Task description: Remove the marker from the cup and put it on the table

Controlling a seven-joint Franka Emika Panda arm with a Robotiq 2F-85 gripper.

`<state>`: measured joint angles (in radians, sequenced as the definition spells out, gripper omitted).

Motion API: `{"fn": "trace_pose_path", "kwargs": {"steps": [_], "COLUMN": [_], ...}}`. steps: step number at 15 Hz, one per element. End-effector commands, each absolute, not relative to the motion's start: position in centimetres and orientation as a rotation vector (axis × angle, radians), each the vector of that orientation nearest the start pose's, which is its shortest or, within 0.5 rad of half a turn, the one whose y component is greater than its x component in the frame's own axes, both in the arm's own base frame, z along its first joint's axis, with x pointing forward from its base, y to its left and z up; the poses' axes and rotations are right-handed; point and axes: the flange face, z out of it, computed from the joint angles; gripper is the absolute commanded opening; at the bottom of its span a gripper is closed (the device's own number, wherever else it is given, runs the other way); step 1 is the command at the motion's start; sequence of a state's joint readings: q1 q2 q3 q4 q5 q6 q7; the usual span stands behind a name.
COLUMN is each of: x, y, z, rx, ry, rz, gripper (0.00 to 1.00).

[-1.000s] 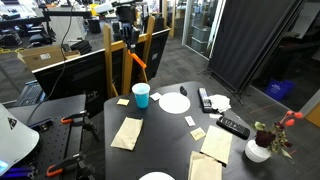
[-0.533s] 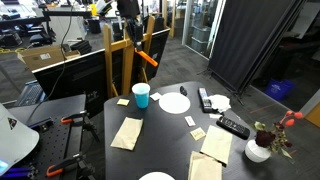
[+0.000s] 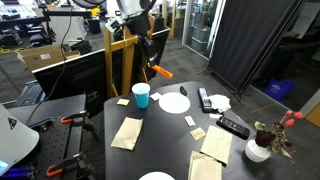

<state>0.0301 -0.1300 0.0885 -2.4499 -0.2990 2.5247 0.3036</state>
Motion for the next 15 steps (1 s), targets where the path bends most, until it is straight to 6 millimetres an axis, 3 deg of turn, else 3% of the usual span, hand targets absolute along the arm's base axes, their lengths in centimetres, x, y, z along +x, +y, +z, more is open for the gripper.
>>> {"fn": "trace_pose_path", "kwargs": {"steps": [1, 6, 15], "x": [48.4, 48.7, 48.8], "y": [3.7, 2.7, 3.5], "z": [34.0, 28.6, 22.1], "rx": [-3.247, -3.219, -3.244], "ry": [0.058, 0.184, 0.431], "rz": [-0.474, -0.517, -0.550], "gripper": [0.05, 0.05, 0.05]}}
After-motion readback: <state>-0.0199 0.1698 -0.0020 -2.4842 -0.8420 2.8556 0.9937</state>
